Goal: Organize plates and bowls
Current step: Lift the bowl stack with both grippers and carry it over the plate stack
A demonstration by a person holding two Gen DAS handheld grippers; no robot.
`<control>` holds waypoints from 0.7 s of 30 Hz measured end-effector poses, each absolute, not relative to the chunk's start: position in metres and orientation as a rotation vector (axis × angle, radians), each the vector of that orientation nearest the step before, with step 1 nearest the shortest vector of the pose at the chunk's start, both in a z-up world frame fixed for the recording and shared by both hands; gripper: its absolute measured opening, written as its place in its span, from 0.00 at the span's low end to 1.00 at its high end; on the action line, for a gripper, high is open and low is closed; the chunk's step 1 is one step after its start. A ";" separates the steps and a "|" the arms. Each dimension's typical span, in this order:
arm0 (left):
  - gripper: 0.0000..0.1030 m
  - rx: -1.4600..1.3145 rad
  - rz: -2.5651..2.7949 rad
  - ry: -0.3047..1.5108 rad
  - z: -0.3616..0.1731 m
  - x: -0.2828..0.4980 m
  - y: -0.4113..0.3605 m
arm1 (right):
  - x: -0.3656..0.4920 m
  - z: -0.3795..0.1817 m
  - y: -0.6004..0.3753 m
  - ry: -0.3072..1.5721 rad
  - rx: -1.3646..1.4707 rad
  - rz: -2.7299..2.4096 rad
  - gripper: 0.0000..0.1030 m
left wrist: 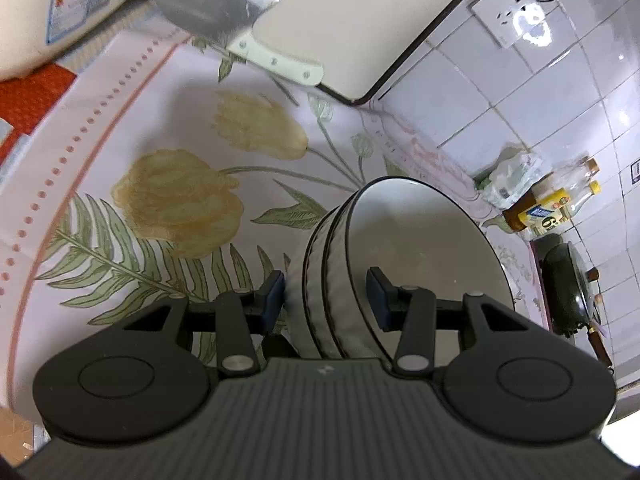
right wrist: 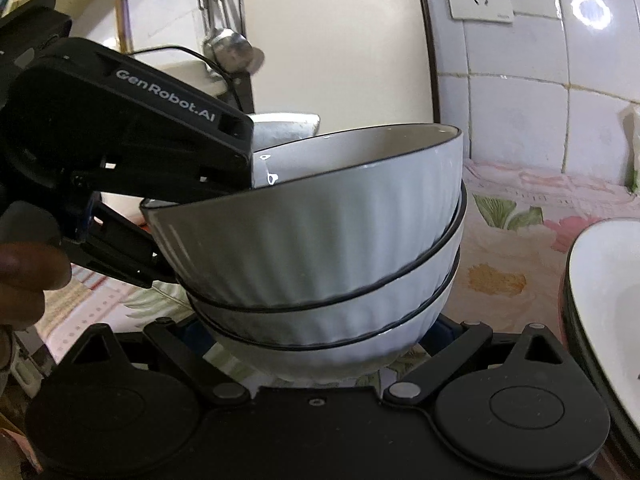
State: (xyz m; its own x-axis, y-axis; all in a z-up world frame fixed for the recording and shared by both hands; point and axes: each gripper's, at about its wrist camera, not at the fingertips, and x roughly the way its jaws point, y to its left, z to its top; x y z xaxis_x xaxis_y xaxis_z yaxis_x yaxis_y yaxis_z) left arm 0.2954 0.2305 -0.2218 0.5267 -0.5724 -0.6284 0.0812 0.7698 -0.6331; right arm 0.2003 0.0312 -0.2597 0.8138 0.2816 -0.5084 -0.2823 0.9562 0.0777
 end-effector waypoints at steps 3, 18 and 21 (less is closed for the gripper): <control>0.42 -0.602 -0.413 0.931 -0.206 0.288 0.234 | 0.194 -0.245 0.028 0.525 -0.012 0.332 0.97; 0.41 -0.559 -0.522 0.858 -0.138 0.245 0.164 | 0.155 -0.159 -0.027 0.452 -0.050 0.315 0.97; 0.41 -0.549 -0.545 0.843 -0.133 0.240 0.141 | 0.147 -0.152 -0.046 0.445 -0.056 0.288 0.97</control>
State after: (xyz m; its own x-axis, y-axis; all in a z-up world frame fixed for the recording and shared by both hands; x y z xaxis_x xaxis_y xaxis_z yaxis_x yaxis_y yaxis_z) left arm 0.2402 0.1412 -0.1329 0.5483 -0.6413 -0.5367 0.2264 0.7316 -0.6430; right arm 0.1472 -0.0463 -0.1522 0.8628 0.2622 -0.4323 -0.2864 0.9581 0.0095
